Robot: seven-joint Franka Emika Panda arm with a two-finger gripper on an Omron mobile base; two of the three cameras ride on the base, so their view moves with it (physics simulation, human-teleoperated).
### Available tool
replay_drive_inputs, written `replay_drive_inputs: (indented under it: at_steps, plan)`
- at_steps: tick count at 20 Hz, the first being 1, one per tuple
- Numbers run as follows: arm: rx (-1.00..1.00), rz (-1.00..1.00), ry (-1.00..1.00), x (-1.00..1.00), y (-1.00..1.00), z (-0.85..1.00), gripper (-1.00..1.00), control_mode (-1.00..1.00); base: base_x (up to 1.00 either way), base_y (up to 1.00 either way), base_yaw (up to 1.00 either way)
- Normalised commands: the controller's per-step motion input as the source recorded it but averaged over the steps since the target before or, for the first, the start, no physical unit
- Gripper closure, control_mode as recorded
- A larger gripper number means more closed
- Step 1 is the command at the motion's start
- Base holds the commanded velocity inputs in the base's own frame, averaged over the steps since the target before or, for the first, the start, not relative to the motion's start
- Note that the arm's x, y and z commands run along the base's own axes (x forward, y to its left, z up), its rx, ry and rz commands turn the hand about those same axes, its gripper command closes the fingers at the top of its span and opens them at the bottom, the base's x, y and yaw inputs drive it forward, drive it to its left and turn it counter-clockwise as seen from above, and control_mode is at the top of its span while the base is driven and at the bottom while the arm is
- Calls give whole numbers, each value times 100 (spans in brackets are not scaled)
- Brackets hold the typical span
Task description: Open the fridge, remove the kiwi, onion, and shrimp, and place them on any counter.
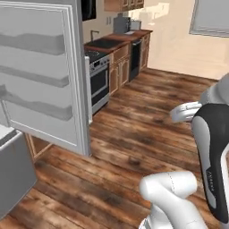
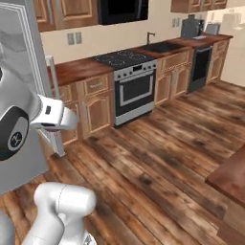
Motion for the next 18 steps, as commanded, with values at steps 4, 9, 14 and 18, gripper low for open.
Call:
replay_drive_inputs:
  at_steps: [4,9,14,18]
  plan:
    - [0,0,0,0,0,0,100,100,-43,-2,-84]
    - [0,0,0,0,0,0,100,100,-45,-12,-81]
    - [0,0,0,0,0,0,100,100,-9,-13,-51]
    - [0,0,0,0,0,0,100,100,6,-10,-20]
